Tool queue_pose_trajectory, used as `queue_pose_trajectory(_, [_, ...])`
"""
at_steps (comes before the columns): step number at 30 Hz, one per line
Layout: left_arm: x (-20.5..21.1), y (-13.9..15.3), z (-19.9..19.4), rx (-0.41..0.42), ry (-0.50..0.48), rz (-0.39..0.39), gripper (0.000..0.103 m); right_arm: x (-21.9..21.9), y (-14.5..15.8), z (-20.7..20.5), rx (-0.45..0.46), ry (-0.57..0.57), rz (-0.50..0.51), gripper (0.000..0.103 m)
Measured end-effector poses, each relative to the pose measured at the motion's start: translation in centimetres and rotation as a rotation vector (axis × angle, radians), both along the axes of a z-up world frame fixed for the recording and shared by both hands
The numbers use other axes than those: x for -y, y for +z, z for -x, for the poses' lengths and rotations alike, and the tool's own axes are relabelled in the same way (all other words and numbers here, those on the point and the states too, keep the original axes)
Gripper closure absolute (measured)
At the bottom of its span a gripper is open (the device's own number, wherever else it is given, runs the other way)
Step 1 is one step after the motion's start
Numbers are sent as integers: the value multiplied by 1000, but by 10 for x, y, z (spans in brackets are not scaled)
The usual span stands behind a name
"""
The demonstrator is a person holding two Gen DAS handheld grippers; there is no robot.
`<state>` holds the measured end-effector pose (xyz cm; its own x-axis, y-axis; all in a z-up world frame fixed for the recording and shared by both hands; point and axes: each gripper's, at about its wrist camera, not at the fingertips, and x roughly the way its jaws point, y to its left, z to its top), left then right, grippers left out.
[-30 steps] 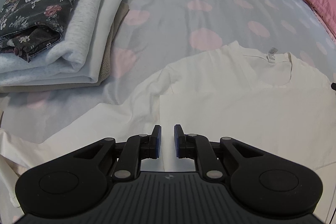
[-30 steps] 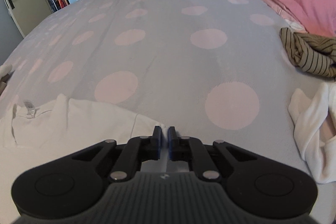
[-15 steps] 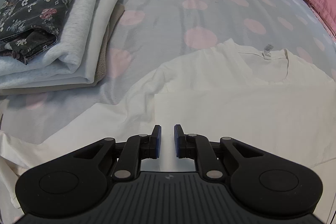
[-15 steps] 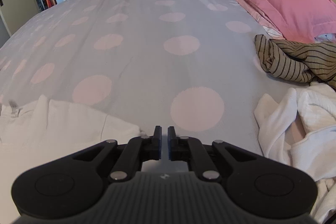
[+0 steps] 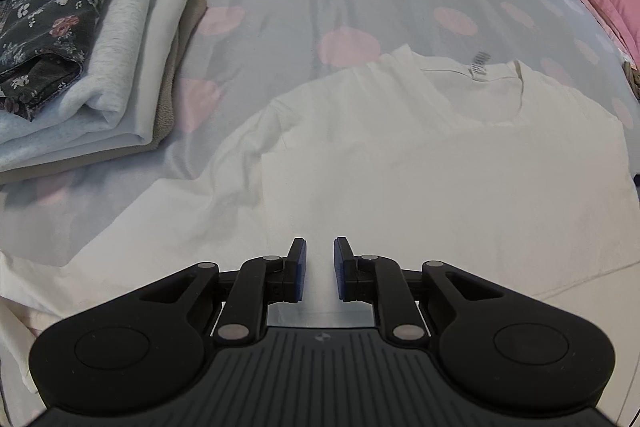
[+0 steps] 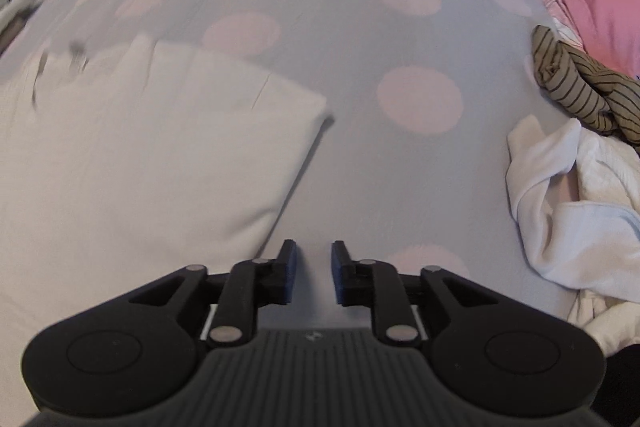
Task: Fold clothes
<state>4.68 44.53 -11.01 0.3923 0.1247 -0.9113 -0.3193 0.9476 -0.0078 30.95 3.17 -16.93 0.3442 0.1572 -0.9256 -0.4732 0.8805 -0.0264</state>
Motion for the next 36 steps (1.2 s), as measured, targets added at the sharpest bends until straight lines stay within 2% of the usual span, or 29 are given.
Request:
queue_pose_trajectory(7, [11, 6, 0, 1, -53, 33, 89, -17, 11, 26, -98, 137, 60, 66])
queue_pose_trajectory(15, [4, 15, 10, 22, -50, 52, 88, -21, 30, 74, -121, 237, 76, 68])
queue_pose_trajectory(19, [-1, 19, 19, 25, -44, 48, 86, -26, 24, 95, -129, 291, 125, 68])
queue_pose_trajectory(20, [-3, 19, 21, 24, -39, 46, 85, -28, 21, 98, -126, 297, 137, 69])
queue_pose_trajectory(21, [-5, 20, 23, 23, -35, 45, 85, -30, 18, 100, -115, 296, 144, 75])
queue_pose_trajectory(22, [-6, 20, 25, 21, -30, 44, 85, -32, 17, 101, -104, 294, 150, 87])
queue_pose_trajectory(25, [-12, 22, 30, 19, -14, 41, 85, -36, 17, 101, -82, 291, 157, 99])
queue_pose_trajectory(28, [-18, 26, 34, 33, 6, 52, 85, -37, 17, 105, -78, 307, 204, 100])
queue_pose_trajectory(36, [-24, 31, 39, 49, 15, 57, 85, -23, 4, 104, -124, 269, 244, 101])
